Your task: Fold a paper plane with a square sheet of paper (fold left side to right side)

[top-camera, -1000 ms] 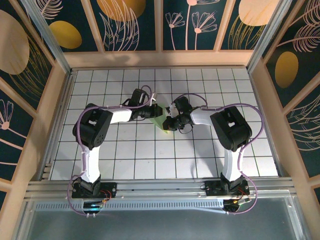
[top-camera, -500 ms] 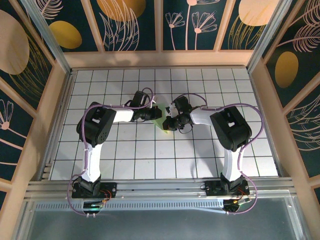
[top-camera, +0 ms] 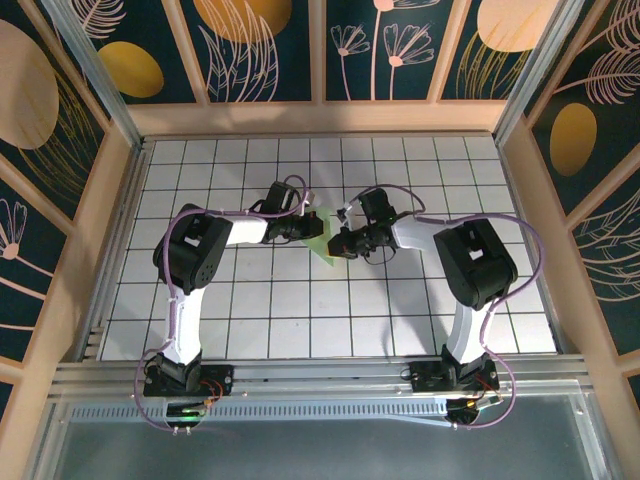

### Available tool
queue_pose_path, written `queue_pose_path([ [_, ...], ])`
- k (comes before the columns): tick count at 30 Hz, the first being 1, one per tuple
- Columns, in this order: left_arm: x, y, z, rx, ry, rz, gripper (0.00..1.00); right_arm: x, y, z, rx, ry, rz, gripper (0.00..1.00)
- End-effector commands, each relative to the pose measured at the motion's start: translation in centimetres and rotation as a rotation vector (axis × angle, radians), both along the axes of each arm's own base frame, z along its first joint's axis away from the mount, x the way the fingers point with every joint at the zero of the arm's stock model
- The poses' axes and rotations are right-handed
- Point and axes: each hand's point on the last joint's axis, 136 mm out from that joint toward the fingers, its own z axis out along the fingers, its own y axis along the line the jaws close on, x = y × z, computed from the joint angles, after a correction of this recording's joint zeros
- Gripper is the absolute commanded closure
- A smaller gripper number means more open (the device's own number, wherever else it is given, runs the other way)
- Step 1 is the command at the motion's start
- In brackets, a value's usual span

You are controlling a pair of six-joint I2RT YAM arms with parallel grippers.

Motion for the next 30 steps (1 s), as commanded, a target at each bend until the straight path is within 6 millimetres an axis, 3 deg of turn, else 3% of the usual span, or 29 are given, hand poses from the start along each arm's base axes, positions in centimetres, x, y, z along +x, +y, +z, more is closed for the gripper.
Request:
queue_pose_path([
  [1, -0.7, 2.0, -3.4, 0.112, 0.048, 0.035, 0.98, -1.5, 0.0, -0.7, 0.02, 0.053, 0.01, 1.0],
  [7, -0.7, 2.1, -3.5, 0.117, 0.049, 0.036, 0.98, -2.3, -0.6, -1.9, 0.004, 0.077, -0.009, 1.0],
  [17, -0.7, 2.2, -3.4, 0.118, 0.046, 0.041, 0.99, -0.7, 0.3, -0.3, 0.036, 0.035, -0.007, 1.0],
  [24, -0.7, 2.1, -3.3, 0.114, 0.045, 0.039, 0.99, -0.1, 0.1, -1.5, 0.0, 0.047, -0.019, 1.0],
  [30, -0.7, 2.1, -3.3, 0.113, 0.045, 0.039, 0.99, -0.8, -0.3, -2.9, -0.029, 0.079, -0.023, 1.0],
])
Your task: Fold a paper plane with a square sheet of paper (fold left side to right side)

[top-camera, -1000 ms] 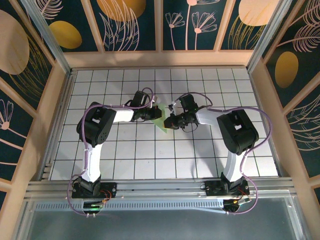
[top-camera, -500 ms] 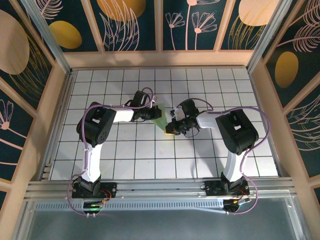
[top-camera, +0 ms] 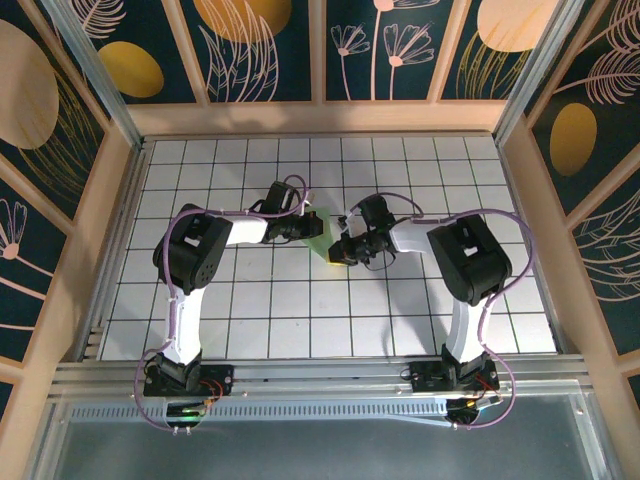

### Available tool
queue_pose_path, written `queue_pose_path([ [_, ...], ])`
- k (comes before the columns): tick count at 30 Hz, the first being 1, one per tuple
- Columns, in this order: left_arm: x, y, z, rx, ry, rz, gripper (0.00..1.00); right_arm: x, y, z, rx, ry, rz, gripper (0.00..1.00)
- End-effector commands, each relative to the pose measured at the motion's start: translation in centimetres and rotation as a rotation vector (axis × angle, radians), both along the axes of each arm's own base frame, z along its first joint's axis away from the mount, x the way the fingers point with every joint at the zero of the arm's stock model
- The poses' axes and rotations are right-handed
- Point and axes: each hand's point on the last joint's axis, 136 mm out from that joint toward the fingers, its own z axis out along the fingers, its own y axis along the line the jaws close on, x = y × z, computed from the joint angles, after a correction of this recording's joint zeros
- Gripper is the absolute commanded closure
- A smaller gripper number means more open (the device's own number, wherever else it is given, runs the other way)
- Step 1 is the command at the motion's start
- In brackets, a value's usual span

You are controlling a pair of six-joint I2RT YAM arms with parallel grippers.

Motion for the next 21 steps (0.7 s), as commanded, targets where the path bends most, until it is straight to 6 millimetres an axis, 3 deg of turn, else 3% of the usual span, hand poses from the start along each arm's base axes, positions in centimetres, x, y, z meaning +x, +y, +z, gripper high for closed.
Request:
queue_pose_path([
  [1, -0.8, 2.0, -3.2, 0.105, 0.051, 0.034, 0.99, -0.3, -0.2, -1.0, -0.021, 0.021, -0.001, 1.0],
  [14, -0.7, 2.0, -3.2, 0.108, 0.05, 0.037, 0.99, -1.5, -1.2, -3.4, -0.114, 0.07, -0.003, 1.0],
  [21, -0.8, 2.0, -3.0, 0.103, 0.049, 0.041, 0.99, -3.7, -2.0, -4.4, -0.151, 0.126, 0.018, 1.0],
])
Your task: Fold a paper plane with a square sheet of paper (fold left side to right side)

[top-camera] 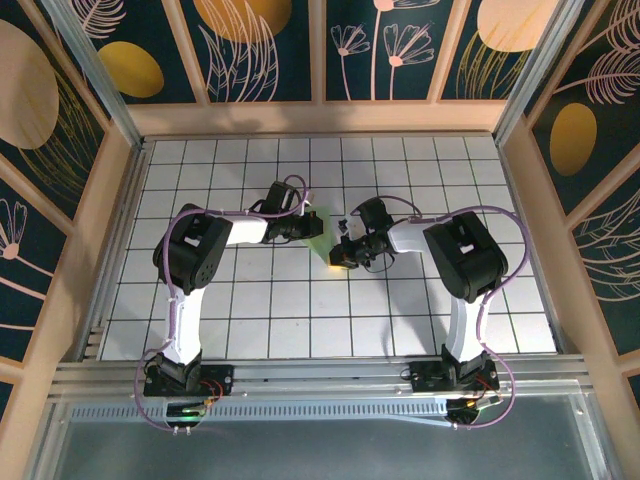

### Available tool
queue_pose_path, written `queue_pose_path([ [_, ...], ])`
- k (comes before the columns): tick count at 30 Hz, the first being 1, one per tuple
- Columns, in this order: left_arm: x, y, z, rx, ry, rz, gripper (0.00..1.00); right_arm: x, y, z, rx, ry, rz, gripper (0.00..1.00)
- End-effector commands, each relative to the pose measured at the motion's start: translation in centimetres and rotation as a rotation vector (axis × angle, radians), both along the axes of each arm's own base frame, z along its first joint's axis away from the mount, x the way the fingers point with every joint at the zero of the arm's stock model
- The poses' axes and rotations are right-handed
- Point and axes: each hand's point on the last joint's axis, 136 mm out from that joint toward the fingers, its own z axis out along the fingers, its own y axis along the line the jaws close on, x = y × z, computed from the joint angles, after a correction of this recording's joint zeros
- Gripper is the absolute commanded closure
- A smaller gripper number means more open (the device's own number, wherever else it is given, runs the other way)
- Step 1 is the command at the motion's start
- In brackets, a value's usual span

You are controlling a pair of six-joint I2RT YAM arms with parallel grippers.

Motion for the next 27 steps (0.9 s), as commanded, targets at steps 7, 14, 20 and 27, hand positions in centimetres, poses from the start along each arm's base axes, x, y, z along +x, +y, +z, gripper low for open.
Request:
queue_pose_path([
  [7, -0.8, 2.0, -3.1, 0.101, 0.049, 0.04, 0.99, -4.7, -1.3, -0.8, -0.051, 0.105, 0.056, 1.0],
  [14, -0.8, 2.1, -3.0, 0.1, 0.046, 0.041, 0.99, -2.0, -0.6, 4.3, 0.032, -0.008, 0.048, 1.0],
  [20, -0.9, 2.1, -2.9, 0.099, 0.045, 0.04, 0.99, 0.4, 0.8, 4.5, 0.05, -0.065, 0.017, 1.0],
  [27, -0.9, 2.0, -3.0, 0.098, 0.047, 0.038, 0.98, 3.1, 1.5, 2.4, 0.0, -0.105, -0.037, 1.0],
])
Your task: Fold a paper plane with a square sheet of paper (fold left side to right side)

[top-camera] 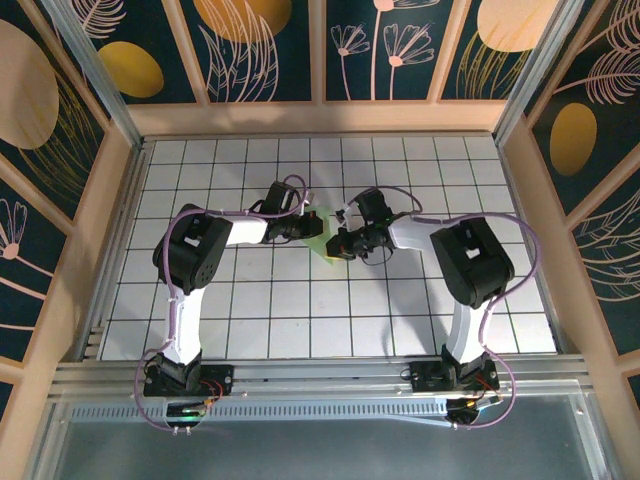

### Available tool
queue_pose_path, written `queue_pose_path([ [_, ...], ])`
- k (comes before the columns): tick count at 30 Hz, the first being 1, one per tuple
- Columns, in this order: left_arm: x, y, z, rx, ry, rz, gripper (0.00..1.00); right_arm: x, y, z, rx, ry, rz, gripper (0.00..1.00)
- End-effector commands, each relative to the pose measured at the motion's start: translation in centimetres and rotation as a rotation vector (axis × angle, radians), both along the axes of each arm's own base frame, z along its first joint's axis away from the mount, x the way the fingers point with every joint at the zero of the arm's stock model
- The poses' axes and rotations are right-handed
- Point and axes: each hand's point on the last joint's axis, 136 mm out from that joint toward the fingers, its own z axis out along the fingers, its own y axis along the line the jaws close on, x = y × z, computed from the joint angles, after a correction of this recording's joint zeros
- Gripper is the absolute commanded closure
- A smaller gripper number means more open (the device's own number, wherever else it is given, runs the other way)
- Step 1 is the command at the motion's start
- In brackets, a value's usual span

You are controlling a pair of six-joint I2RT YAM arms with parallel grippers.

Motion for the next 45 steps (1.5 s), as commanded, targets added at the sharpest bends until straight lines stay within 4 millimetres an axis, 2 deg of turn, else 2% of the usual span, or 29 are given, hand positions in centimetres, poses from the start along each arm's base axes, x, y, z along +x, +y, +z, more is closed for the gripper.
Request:
queue_pose_path([
  [1, -1.1, 2.0, -3.0, 0.099, 0.058, 0.034, 0.99, 1.9, 0.6, -0.6, -0.018, -0.037, -0.036, 1.0],
  [7, -1.1, 2.0, -3.2, 0.099, 0.063, 0.033, 0.98, 3.4, 0.9, -1.1, -0.043, -0.061, -0.042, 1.0],
  [14, -1.0, 2.1, -3.1, 0.101, 0.06, 0.037, 0.99, 3.4, 0.6, -2.5, -0.077, -0.043, -0.047, 1.0],
  [21, -0.9, 2.2, -3.4, 0.113, 0.07, 0.053, 0.99, 1.9, -0.4, -4.2, -0.141, -0.004, -0.033, 1.0],
  [25, -0.8, 2.4, -3.6, 0.125, 0.078, 0.065, 0.99, 1.1, -0.6, -4.5, -0.159, 0.011, -0.019, 1.0],
  [39, -0.8, 3.0, -4.5, 0.157, 0.108, 0.1, 0.99, -0.9, -1.7, -4.3, -0.19, 0.033, 0.002, 1.0],
  [45, -0.8, 3.1, -4.6, 0.16, 0.112, 0.103, 1.0, -2.1, -1.3, -4.2, -0.188, 0.037, 0.027, 1.0],
])
